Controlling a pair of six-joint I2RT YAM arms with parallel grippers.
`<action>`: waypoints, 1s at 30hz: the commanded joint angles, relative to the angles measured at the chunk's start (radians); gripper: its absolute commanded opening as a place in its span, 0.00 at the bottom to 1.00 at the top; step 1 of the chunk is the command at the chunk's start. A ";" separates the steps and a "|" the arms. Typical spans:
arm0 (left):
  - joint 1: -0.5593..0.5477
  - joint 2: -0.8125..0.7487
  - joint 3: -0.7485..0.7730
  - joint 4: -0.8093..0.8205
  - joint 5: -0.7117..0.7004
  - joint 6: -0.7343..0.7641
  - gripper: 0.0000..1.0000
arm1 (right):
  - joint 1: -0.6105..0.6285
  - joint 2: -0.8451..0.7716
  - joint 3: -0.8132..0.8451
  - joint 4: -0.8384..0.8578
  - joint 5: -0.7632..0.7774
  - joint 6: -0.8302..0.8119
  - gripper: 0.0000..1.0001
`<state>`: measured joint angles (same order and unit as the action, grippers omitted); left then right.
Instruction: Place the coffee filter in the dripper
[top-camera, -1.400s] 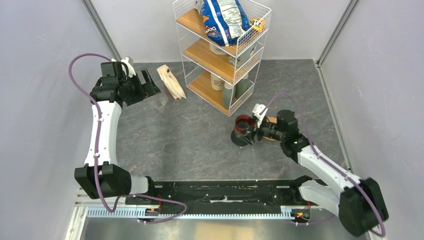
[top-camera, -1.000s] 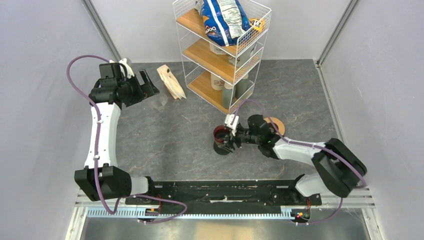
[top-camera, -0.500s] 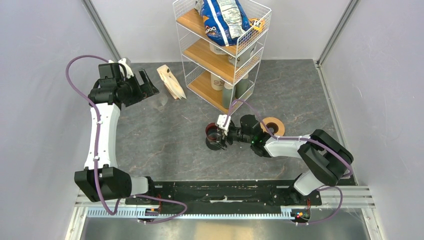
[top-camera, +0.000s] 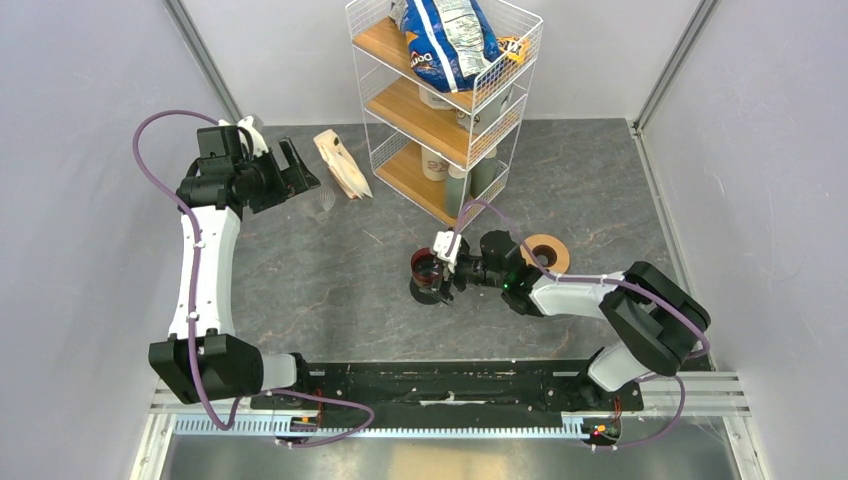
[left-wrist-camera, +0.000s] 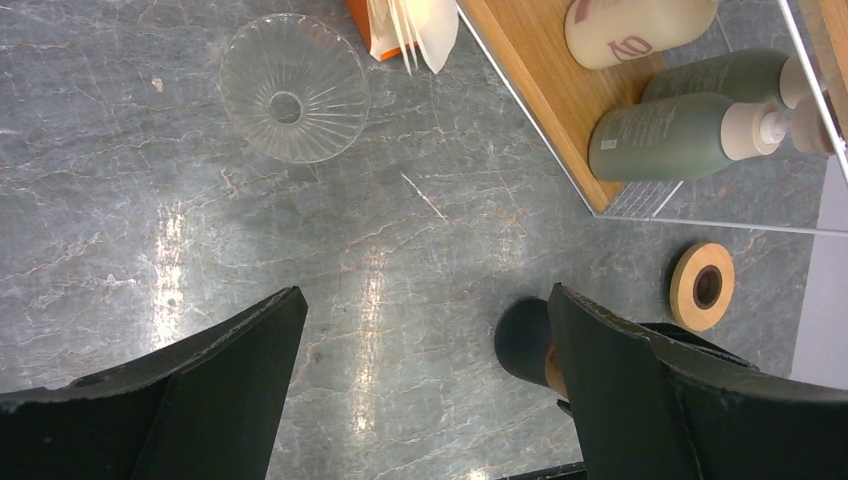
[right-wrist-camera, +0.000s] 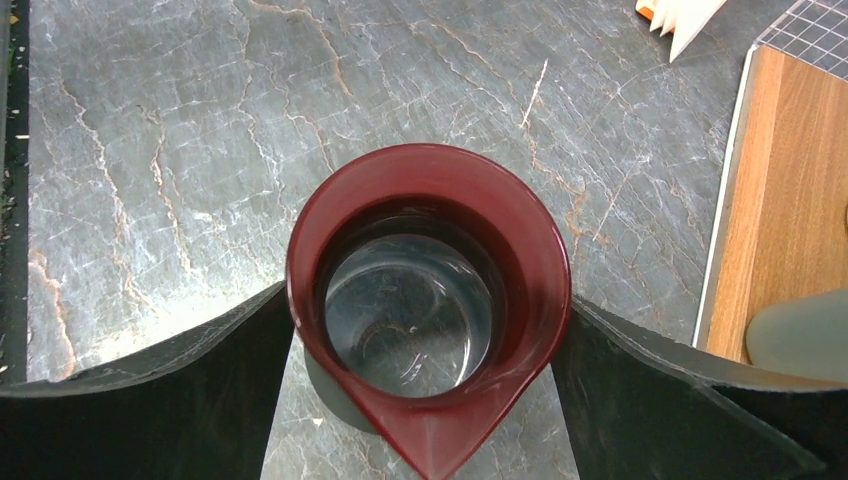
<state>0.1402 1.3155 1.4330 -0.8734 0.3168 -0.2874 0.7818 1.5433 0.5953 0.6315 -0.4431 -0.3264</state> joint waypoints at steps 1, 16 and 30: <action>0.006 -0.015 0.023 0.019 0.030 0.023 1.00 | 0.004 -0.095 -0.031 -0.021 0.007 -0.025 0.97; 0.006 -0.033 -0.003 0.020 0.047 0.021 1.00 | -0.043 -0.576 -0.094 -0.574 0.085 0.006 0.97; 0.006 -0.074 -0.064 0.097 0.065 -0.013 1.00 | -0.360 -0.712 0.301 -1.329 0.074 0.230 0.97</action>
<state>0.1402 1.2488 1.3716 -0.8288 0.3508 -0.2882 0.5262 0.7620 0.8051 -0.4995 -0.3603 -0.2245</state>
